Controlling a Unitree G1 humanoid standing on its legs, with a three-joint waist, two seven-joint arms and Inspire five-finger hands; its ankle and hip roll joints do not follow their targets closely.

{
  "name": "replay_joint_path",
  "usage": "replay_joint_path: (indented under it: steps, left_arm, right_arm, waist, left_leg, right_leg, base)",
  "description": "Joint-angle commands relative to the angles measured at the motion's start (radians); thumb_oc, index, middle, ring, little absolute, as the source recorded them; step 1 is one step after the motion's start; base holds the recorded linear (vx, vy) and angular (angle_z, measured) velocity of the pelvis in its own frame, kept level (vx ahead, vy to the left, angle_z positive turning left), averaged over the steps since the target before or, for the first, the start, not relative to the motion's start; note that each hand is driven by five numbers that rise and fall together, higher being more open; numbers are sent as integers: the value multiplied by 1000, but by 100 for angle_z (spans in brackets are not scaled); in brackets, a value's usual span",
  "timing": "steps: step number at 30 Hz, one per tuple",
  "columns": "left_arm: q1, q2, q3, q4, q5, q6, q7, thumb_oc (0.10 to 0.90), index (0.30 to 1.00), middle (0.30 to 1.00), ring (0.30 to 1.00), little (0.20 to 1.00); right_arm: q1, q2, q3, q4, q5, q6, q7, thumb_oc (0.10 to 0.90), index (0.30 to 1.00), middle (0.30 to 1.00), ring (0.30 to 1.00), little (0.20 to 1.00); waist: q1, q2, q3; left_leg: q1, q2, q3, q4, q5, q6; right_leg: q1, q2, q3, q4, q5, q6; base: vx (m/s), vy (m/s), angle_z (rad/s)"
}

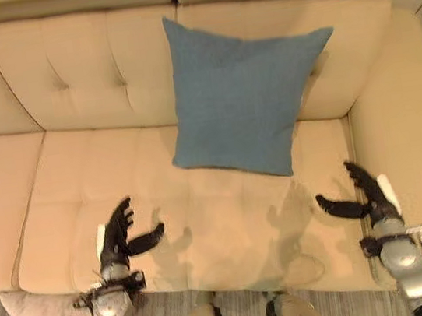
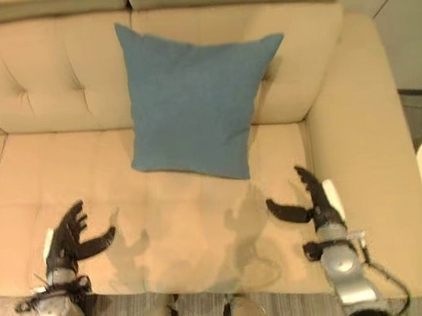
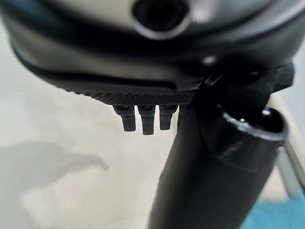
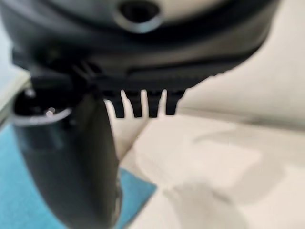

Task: Pick up all the scattered cushions and arrange them neatly on the sofa.

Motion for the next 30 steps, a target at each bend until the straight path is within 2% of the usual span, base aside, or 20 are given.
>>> replay_joint_path:
  steps: [1,7,10,12,13,14,17,18,21,23,24,25,26,29,30]
  left_arm:
    - [27,25,43,73,-37,-42,-23,800,900,900,900,900]
    - [57,-18,7,298,25,-21,-38,800,900,900,900,900]
    - [25,-20,-21,388,65,-20,-22,800,900,900,900,900]
    - [-9,-27,-32,433,70,-21,-8,800,900,900,900,900]
    - [-40,-32,-41,465,78,-23,-1,800,900,900,900,900]
    - [-41,-32,-41,466,78,-23,-1,800,900,900,900,900]
    - [-46,-47,-47,504,96,-20,-2,800,900,900,900,900]
    - [-46,-60,-49,544,98,-18,-8,800,900,900,900,900]
    - [-58,-73,-57,584,113,-7,-12,800,900,900,900,900]
    - [-82,-74,-72,594,135,0,-14,800,900,900,900,900]
    - [-83,-74,-73,593,136,0,-13,800,900,900,900,900]
    - [-110,-78,-88,597,152,5,-8,800,900,900,900,900]
    - [-118,-79,-91,605,157,4,0,800,900,900,900,900]
    - [-128,-69,-89,610,163,3,10,800,900,900,900,900]
    - [-126,-66,-86,613,167,3,12,800,900,900,900,900]
  right_arm:
    - [10,-28,17,-4,-4,-65,5,800,900,900,900,900]
    - [15,-3,90,113,-3,-71,23,800,900,900,900,900]
    - [-5,-11,127,196,-7,-70,12,800,900,900,900,900]
    - [-32,-17,146,248,-11,-63,-1,800,900,900,900,900]
    - [-62,-21,166,298,-20,-53,-15,800,900,900,900,900]
    - [-63,-21,166,299,-20,-53,-15,800,900,900,900,900]
    - [-74,-17,182,342,-29,-44,-20,800,900,900,900,900]
    - [-79,-12,186,372,-31,-38,-21,800,900,900,900,900]
    - [-83,-2,179,412,-33,-30,-24,800,900,900,900,900]
    - [-87,9,167,440,-28,-23,-30,800,900,900,900,900]
    - [-88,9,166,440,-27,-23,-30,800,900,900,900,900]
    - [-101,19,175,456,-32,-14,-31,800,900,900,900,900]
    - [-109,22,186,461,-39,-12,-36,800,900,900,900,900]
    - [-130,43,205,487,-47,-2,-35,800,900,900,900,900]
    - [-133,51,213,492,-55,0,-34,800,900,900,900,900]
  waist:
    - [21,-36,-128]
    - [36,-19,-128]
    - [41,-3,-103]
    - [44,-2,-83]
    - [43,-19,-71]
    - [42,-18,-74]
    - [33,-49,-88]
    - [26,-54,-97]
    - [4,-55,-114]
    - [-20,-39,-126]
    - [-24,-50,-123]
    - [-31,-35,-123]
    - [-30,-39,-122]
    - [-16,-62,-109]
    - [-11,-79,-103]
  left_leg:
    - [1,9,26,2,-87,-25]
    - [27,31,8,2,-61,-33]
    - [-15,42,-9,2,-17,-60]
    - [-52,34,-15,19,-8,-66]
    - [-62,16,-1,96,-73,-44]
    - [-68,15,-2,98,-72,-43]
    - [-50,-34,15,260,-206,-23]
    - [-8,-40,44,321,-257,-15]
    - [74,-48,111,352,-313,-4]
    - [142,-37,166,295,-385,5]
    - [132,-50,174,293,-364,11]
    - [160,-46,183,226,-381,18]
    - [166,-63,163,189,-379,28]
    - [157,-87,120,127,-345,44]
    - [149,-105,119,108,-311,51]
  right_leg:
    - [11,-26,-11,126,-177,41]
    - [47,6,-2,105,-199,14]
    - [43,25,-10,81,-206,-5]
    - [31,23,-30,72,-199,-12]
    - [0,2,-52,72,-182,-13]
    - [-3,2,-53,71,-180,-13]
    - [-27,-26,-70,47,-144,-10]
    - [-21,-26,-78,35,-132,-9]
    - [-25,-32,-122,27,-110,-2]
    - [-42,-28,-161,30,-105,16]
    - [-52,-45,-172,32,-91,11]
    - [-70,-45,-199,32,-70,31]
    - [-89,-48,-198,32,-51,43]
    - [-120,-62,-197,39,-20,70]
    - [-132,-83,-206,47,-6,65]
  base:
    - [-23,-86,3]
    - [-43,-126,0]
    - [-179,-138,10]
    - [-308,-125,29]
    - [-312,-108,42]
    - [-326,-114,60]
    - [-196,-67,43]
    - [-175,-43,23]
    - [-137,-5,41]
    - [-111,28,67]
    - [-134,88,94]
    - [-226,133,110]
    - [-235,169,66]
    - [-263,108,46]
    - [-277,59,10]
